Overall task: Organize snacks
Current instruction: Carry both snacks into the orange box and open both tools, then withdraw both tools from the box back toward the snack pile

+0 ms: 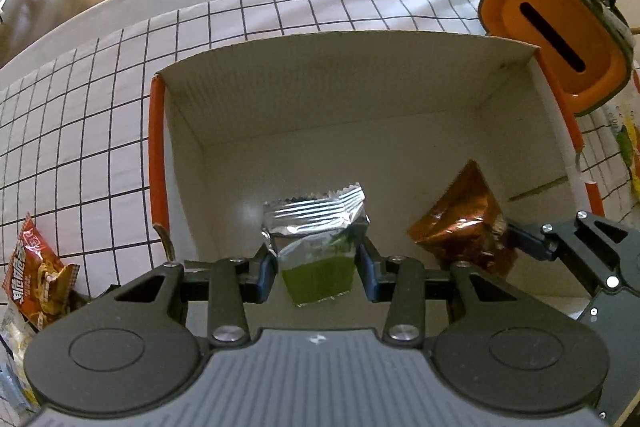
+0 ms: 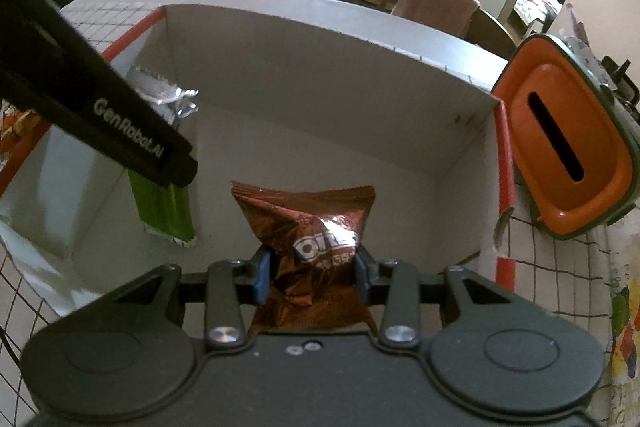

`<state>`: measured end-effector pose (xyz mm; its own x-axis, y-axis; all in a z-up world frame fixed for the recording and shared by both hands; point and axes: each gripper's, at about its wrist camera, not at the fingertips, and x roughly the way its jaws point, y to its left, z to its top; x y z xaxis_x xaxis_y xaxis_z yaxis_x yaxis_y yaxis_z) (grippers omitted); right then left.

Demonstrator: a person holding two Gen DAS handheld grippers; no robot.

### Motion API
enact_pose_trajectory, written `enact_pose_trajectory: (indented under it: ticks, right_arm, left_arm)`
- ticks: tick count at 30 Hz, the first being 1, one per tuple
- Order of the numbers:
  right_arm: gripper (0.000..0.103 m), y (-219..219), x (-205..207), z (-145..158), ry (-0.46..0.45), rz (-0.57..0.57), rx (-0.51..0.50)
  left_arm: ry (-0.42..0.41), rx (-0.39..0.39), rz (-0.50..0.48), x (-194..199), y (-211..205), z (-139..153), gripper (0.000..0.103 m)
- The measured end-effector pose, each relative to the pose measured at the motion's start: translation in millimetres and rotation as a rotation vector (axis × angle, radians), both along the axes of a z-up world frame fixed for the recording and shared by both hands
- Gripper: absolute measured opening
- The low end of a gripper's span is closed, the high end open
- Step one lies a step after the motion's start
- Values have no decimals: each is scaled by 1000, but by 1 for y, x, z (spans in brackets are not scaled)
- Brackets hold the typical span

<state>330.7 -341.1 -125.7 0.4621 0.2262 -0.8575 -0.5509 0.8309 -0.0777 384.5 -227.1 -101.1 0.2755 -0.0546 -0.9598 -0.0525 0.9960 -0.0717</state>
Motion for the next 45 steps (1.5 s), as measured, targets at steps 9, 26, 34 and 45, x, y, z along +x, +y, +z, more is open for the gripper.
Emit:
enact_pose_trajectory:
  ticks: [9, 26, 34, 45]
  right_arm:
    - [45, -4, -3, -3, -1, 7, 3]
    - [64, -8, -30, 47, -75, -25, 69]
    - [75, -1, -56, 77, -125, -31, 99]
    - [90, 22, -91, 106, -162, -49, 182]
  left_arm:
    - [-2, 11, -5, -1, -2, -2, 53]
    - [-171, -41, -29, -49, 33, 47, 58]
    - [-252, -69, -48, -83, 53, 68, 64]
    - [-377, -79, -86, -139, 98, 93, 74]
